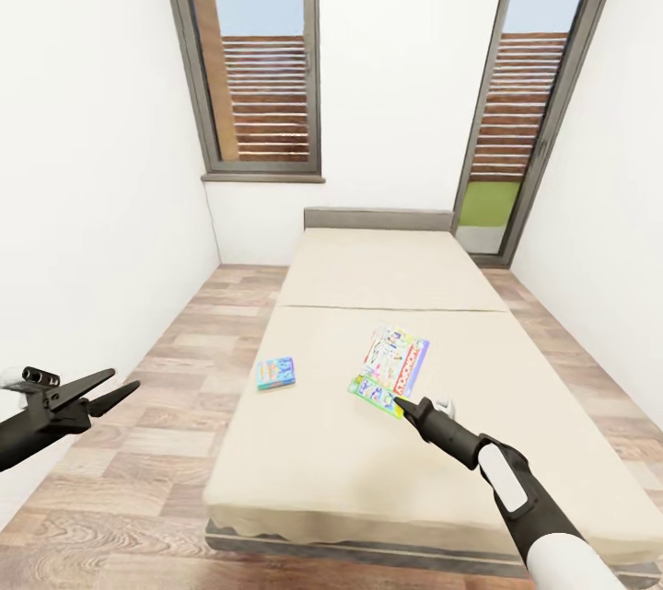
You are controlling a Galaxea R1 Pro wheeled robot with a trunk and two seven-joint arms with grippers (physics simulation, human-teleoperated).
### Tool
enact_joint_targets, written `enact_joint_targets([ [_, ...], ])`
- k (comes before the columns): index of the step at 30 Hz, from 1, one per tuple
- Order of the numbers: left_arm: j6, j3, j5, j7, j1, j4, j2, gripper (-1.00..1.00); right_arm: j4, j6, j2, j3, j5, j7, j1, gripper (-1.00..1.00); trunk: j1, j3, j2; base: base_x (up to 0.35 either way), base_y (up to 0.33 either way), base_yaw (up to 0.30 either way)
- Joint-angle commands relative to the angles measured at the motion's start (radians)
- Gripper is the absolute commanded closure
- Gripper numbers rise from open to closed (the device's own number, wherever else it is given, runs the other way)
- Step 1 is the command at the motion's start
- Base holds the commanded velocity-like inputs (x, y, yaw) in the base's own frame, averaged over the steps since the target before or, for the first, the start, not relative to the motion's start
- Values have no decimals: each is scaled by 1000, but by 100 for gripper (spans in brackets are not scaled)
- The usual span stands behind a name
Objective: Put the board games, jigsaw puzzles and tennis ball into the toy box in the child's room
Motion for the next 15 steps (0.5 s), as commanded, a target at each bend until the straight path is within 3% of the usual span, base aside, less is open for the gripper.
enact_joint_targets([
  [1, 5, 0, 0, -2, -1, 0, 0, -100, 0, 7, 0, -2, -4, 1, 0, 100, 0, 0, 0, 0, -90, 217],
  [8, 5, 0, 0, -2, -1, 0, 0, -100, -1, 7, 1, -2, -4, -2, 0, 100, 0, 8, 0, 0, -104, 217],
  [15, 5, 0, 0, -2, -1, 0, 0, -100, -4, 8, 3, -1, -4, -3, 0, 100, 0, 15, 0, 0, -18, 219],
])
